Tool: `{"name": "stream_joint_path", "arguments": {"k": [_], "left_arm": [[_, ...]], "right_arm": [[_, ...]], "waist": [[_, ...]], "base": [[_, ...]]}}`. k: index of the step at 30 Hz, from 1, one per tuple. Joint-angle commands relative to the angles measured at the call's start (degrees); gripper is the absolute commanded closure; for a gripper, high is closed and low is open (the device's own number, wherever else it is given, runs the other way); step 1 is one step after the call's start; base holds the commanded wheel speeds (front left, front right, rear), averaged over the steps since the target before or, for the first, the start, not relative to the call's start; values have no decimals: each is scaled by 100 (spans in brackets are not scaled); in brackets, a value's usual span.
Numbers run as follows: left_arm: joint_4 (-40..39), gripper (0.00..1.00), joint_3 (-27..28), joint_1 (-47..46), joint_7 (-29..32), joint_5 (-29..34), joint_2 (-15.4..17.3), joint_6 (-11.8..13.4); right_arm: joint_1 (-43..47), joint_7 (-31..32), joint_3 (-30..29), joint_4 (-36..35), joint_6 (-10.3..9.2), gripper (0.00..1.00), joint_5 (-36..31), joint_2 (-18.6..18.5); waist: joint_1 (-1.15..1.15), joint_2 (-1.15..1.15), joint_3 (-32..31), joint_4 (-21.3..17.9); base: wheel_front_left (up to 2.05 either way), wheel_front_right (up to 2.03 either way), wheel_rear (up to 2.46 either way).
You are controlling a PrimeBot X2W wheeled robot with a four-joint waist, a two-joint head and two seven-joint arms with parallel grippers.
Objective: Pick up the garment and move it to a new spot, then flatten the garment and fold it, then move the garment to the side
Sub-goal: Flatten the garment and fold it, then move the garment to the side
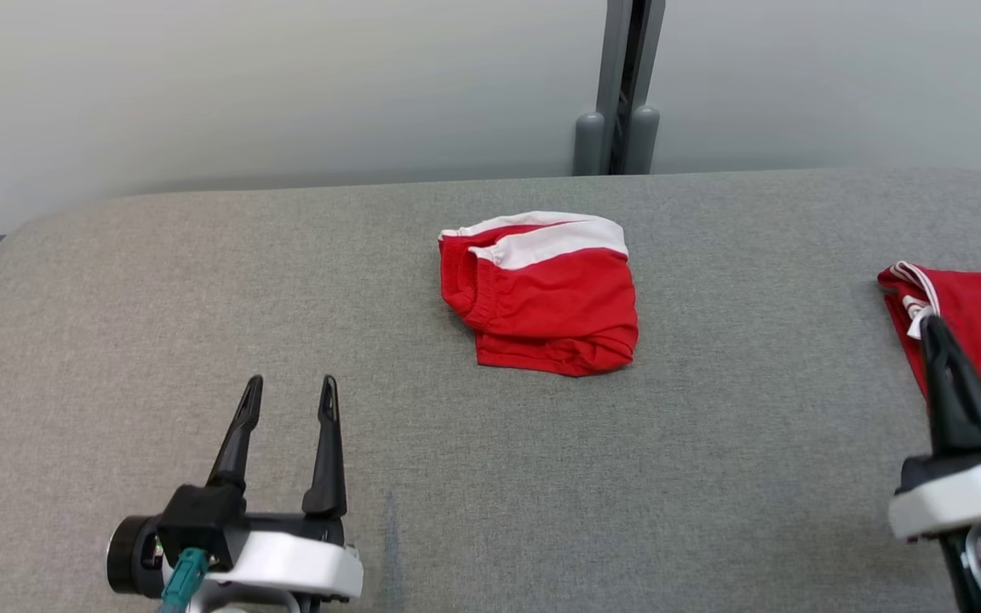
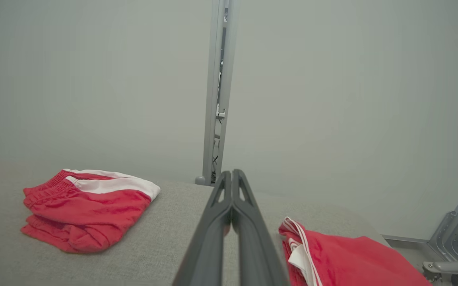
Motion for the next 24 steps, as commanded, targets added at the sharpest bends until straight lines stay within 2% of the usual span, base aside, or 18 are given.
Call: {"name": "stream_joint_path", "arguments": {"k": [1, 5, 6, 7, 8, 15, 24], "left_arm": [[34, 0, 31, 103, -24, 9, 23, -39], [91, 0, 25, 220, -24, 43, 22, -74], [125, 0, 13, 268, -24, 60, 22, -91], [157, 0, -4, 307, -24, 69, 22, -103], [182, 0, -25, 326, -24, 83, 21, -122], [244, 0, -81, 395, -24, 109, 22, -211], [243, 0, -174, 422, -24, 70, 22, -195]], "right_arm": [[183, -23, -119, -91, 0, 100, -40, 131], [438, -23, -222, -141, 0, 100, -63, 344], [494, -23, -244, -145, 0, 90, -85, 378], [535, -23, -253, -137, 0, 9, -108, 405], [572, -23, -255, -123, 0, 0, -107, 435], [670, -23, -211, -167, 0, 0, -150, 461], [684, -23, -197, -152, 0, 0, -127, 460]], "waist": [[0, 0, -30, -20], [0, 0, -75, -21], [0, 0, -82, -19], [0, 0, -85, -16], [0, 0, -85, -10], [0, 0, -120, 71], [0, 0, -186, 181]], "base": [[0, 0, 0], [0, 0, 0], [0, 0, 0], [0, 0, 0], [0, 0, 0], [0, 0, 0], [0, 0, 0]]}}
